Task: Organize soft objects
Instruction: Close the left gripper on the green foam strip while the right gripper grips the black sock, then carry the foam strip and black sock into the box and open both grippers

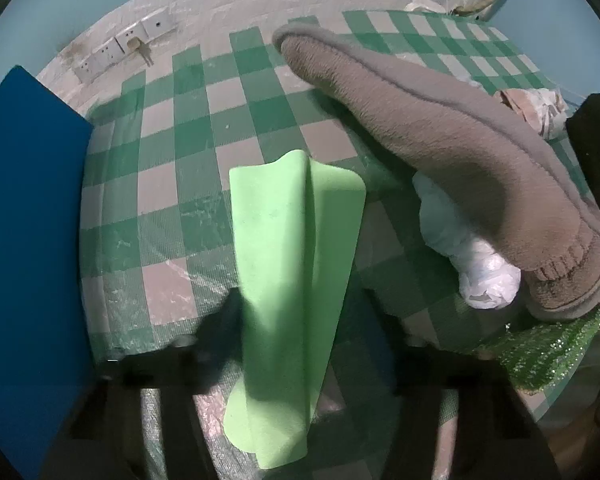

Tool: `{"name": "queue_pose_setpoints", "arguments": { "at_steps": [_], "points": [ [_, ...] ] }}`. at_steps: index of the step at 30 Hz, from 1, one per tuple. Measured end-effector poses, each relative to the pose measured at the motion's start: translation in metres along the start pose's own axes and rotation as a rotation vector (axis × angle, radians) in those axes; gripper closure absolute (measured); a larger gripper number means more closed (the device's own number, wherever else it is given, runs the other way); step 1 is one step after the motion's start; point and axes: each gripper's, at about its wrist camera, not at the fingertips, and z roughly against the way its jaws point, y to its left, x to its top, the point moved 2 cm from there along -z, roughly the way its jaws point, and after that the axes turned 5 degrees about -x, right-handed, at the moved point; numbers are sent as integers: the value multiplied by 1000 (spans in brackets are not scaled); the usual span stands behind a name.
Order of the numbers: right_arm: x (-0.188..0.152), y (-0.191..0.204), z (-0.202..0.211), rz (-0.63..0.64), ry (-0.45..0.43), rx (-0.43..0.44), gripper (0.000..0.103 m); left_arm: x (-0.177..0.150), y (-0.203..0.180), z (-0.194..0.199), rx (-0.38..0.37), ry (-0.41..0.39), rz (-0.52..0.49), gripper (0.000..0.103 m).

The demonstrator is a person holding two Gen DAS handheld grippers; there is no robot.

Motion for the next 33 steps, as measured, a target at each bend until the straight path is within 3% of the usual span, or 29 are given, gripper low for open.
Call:
{"name": "queue_pose_setpoints", "arguments": {
  "at_steps": [3,4,10,21,33],
  "points": [
    [0,-1,0,-2,0,3,70,0,0,2,-15,-1,9,92],
    [0,-1,-1,-2,1,3,70,1,2,2,-20,2,13,95],
    [1,0,-1,-4,-2,4,70,7,3,14,-33,-26,32,98],
    [6,10,10,13,-30,25,70,10,14,72,-31,-120,77,98],
    [17,46,31,73,-73,85,70,3,40,123,-23,-201,155,98]
  ]
}}
